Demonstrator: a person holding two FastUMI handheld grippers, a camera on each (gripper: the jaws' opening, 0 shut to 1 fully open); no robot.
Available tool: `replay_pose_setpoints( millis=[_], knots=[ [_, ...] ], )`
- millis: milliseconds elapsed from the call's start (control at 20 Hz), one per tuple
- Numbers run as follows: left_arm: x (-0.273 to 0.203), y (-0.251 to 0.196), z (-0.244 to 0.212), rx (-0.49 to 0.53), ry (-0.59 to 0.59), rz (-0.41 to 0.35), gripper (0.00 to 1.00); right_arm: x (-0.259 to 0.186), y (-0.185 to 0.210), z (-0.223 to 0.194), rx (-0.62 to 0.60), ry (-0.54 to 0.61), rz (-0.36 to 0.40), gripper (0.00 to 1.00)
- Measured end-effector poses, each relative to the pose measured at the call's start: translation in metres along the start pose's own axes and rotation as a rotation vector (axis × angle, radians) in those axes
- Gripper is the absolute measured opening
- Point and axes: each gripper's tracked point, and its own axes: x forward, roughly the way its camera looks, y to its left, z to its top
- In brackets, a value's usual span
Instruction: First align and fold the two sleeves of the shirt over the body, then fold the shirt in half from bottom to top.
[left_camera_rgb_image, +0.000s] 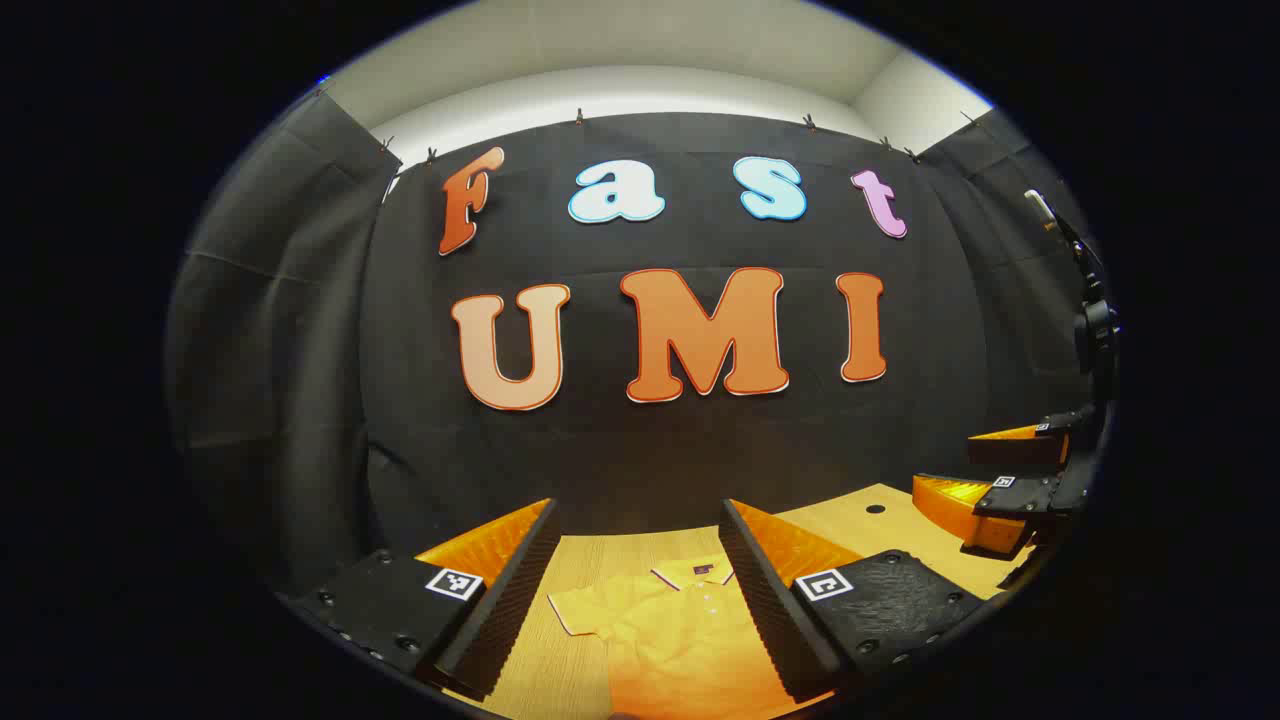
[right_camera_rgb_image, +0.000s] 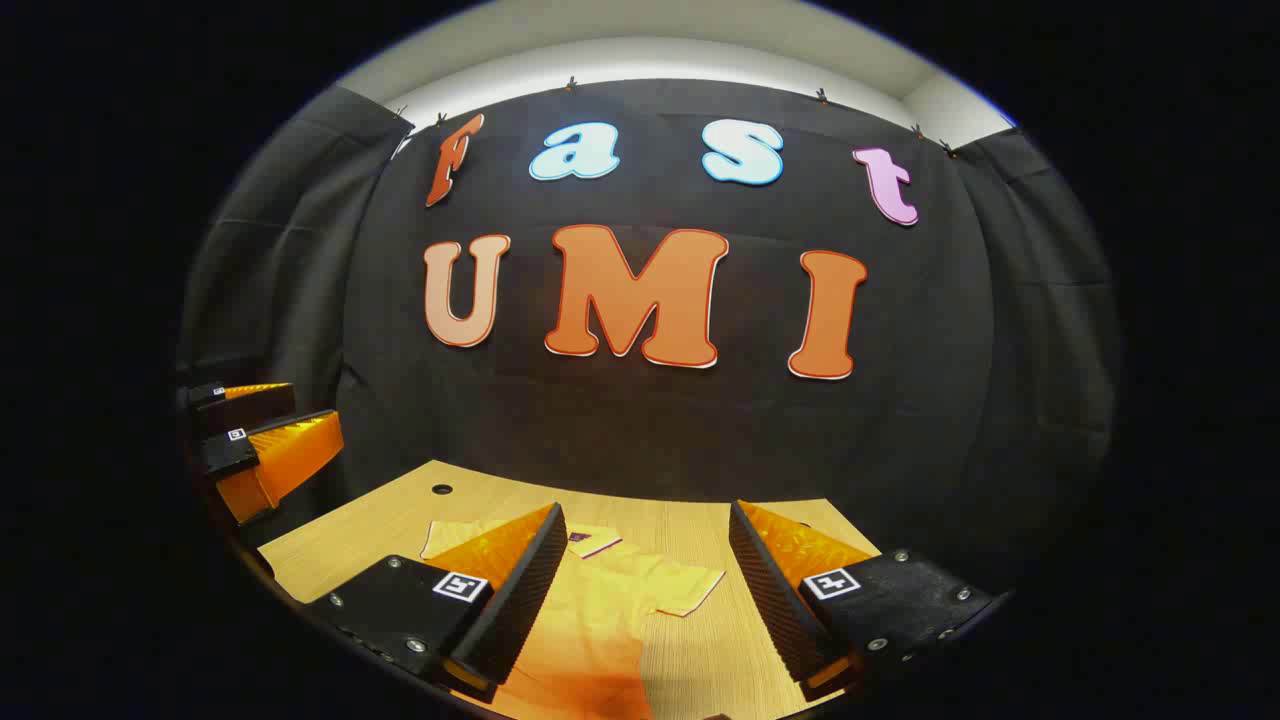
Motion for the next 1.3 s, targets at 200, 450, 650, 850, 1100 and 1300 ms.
replay_pose_setpoints(
  millis=[200,450,650,850,1100,1300],
  knots=[
    [0.000,-0.002,0.000,0.004,-0.004,-0.004,0.98,0.006,0.005,0.004,0.012,-0.011,0.013,0.99],
    [0.003,-0.007,0.000,0.022,-0.005,-0.006,0.98,0.013,0.010,-0.006,0.012,0.006,0.031,0.99],
    [0.007,-0.010,0.003,0.028,-0.014,-0.006,0.98,0.019,0.006,-0.006,0.025,0.006,0.032,0.99],
    [0.016,-0.013,-0.001,0.024,-0.004,-0.005,0.98,0.027,0.008,-0.001,0.037,-0.010,0.046,0.98],
    [0.020,-0.011,0.001,0.047,-0.009,0.013,0.97,0.051,0.000,-0.029,0.051,0.082,0.045,0.99],
    [0.021,-0.010,-0.005,0.039,0.016,0.020,0.97,0.074,-0.018,-0.052,0.055,0.165,0.032,0.99]
  ],
)
